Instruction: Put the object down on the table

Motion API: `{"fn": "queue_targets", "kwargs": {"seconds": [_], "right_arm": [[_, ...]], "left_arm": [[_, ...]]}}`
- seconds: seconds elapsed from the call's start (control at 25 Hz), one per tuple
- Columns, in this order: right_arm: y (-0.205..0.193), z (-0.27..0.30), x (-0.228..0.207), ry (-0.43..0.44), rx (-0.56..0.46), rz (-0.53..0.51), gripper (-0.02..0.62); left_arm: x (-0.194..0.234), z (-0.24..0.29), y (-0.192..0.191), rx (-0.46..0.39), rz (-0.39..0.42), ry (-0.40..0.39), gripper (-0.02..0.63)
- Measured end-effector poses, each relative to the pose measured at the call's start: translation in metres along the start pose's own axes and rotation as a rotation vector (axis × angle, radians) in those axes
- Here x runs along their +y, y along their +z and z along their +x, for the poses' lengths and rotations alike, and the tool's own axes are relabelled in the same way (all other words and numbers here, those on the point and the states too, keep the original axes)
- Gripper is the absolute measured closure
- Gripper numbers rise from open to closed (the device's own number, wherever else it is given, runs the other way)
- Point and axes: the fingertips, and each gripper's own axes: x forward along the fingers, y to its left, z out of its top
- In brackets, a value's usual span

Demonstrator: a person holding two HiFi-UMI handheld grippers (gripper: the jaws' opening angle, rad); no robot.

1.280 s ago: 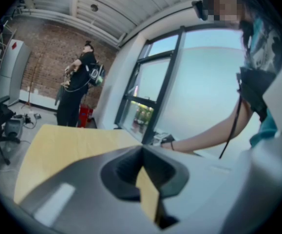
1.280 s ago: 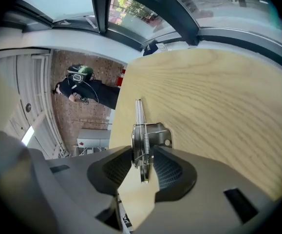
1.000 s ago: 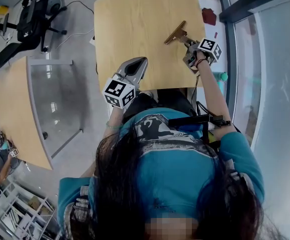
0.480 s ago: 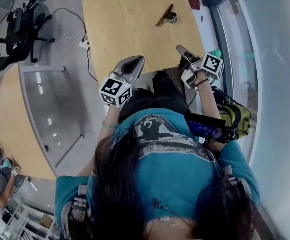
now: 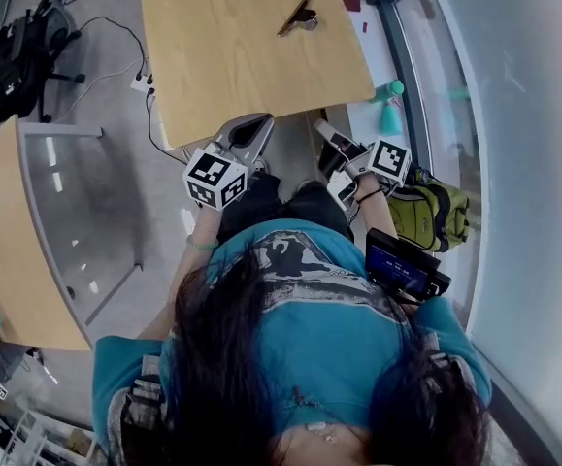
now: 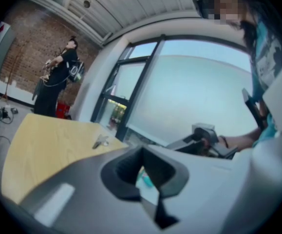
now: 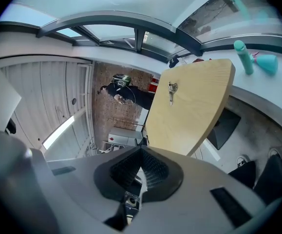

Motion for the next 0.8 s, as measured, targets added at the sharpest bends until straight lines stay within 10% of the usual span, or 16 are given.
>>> {"fn": "queue_targets", "kwargs": {"seconds": [0.8], "right_arm": [[-0.101,-0.195,-0.02,0.05,0.118,-0.058,0.581]], "left_arm": [[-0.197,-0.063,-0.07,-0.041,-0.031,0.216,0.603]]}}
